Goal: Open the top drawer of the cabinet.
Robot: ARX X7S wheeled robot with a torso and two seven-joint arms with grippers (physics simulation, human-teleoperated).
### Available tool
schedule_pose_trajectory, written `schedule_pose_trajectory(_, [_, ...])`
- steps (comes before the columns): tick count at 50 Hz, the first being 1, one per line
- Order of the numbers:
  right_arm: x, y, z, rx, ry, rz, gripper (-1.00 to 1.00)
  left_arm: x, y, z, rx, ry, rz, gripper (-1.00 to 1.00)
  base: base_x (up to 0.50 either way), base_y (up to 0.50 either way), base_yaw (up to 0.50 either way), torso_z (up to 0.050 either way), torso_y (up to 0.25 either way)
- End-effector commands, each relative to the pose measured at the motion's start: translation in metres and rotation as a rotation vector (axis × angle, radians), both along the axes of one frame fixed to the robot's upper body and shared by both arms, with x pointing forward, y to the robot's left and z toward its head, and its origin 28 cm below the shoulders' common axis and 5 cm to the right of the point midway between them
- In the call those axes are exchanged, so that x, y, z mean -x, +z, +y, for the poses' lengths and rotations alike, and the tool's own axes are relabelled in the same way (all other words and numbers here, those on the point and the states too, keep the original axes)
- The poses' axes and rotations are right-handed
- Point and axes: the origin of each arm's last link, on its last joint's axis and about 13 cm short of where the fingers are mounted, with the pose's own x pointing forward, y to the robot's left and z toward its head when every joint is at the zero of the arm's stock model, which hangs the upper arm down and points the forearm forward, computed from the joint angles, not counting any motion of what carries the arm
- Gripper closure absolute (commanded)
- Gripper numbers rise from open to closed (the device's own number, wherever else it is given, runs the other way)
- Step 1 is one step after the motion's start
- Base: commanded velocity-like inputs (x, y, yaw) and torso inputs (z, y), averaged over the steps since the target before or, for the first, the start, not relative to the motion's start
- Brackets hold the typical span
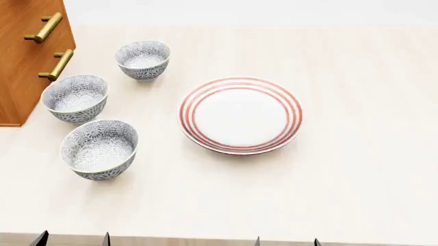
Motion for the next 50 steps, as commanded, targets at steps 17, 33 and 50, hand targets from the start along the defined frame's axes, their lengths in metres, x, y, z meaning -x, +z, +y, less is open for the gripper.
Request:
schedule_pose_trajectory(17, [0.0006,0.0007,0.0012,0.011,-0.012,0.023,-1.0,0.0001,0.0019,0.0005,0.009,0.009,-0.017,-1.0,0.0,0.0,0.0,0.0,0.0])
schedule_pose_trajectory(33, [0.0006,0.0001,0.0013,0.026,-0.015,0.024,-1.0,0.0,0.0021,0.0014,0.001,0.003,-0.017,-1.0,0.0,0.0,0.0,0.0,0.0])
schedule_pose_trajectory(50, [0.0001,-0.0002,0.0016,0.038,-0.008,0.019,-1.0,-0.0001,0.0013,0.0008,-0.006,-0.001,-0.012,-1.0,0.0,0.48,0.0,0.0,0.0])
